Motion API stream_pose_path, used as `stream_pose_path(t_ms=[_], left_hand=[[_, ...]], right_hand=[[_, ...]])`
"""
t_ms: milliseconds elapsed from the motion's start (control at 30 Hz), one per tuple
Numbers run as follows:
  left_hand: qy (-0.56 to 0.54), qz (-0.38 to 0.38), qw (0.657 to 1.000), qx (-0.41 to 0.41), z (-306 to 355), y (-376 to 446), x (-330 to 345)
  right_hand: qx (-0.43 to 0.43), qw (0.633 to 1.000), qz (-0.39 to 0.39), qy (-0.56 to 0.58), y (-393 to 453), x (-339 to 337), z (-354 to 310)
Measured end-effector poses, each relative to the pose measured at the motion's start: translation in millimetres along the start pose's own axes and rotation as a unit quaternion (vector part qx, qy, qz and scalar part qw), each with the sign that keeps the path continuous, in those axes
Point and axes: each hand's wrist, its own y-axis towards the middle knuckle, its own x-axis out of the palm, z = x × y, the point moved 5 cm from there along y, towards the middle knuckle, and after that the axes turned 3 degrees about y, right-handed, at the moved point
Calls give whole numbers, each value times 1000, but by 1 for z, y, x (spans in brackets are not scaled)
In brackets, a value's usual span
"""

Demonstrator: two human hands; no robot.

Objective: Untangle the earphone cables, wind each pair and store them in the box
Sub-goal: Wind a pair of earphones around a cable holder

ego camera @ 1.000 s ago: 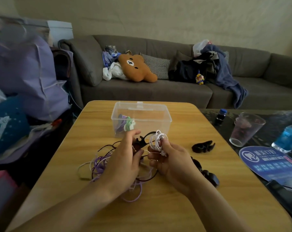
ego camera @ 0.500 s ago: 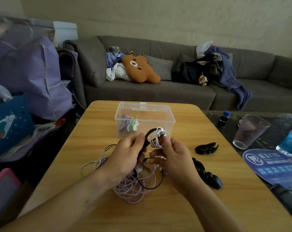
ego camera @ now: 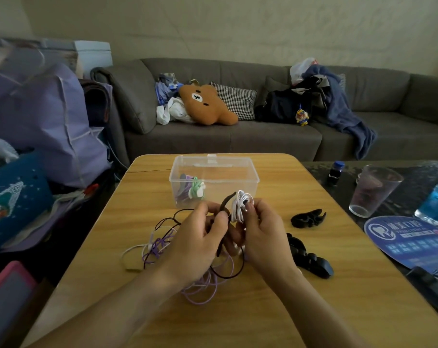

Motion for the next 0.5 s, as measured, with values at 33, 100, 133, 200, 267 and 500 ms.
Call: stream_pose_path(t_ms=[33,100,133,200,267,500], left_hand=[[-6,14,1000,-8,-1,1,0],[-32,44,998,-33,-5,3,-1],[-48,54,996,-45,-6,5,-1],[-64,66,994,-51,-6,6,-3],[-41,64,996,-35,-5,6,-5],[47,20,998,21,0,2,-8]], right_hand=[[-2,1000,0,-3,0,0,-1],[-4,1000,-10,3,-1,2,-5],[-3,1000,-14,2,-2,2,-5],[2,1000,-27,-10,-2,3,-6],[12,998,-53,-23,-1,3,-6],[112,957,-226,-145,1,0,-8]])
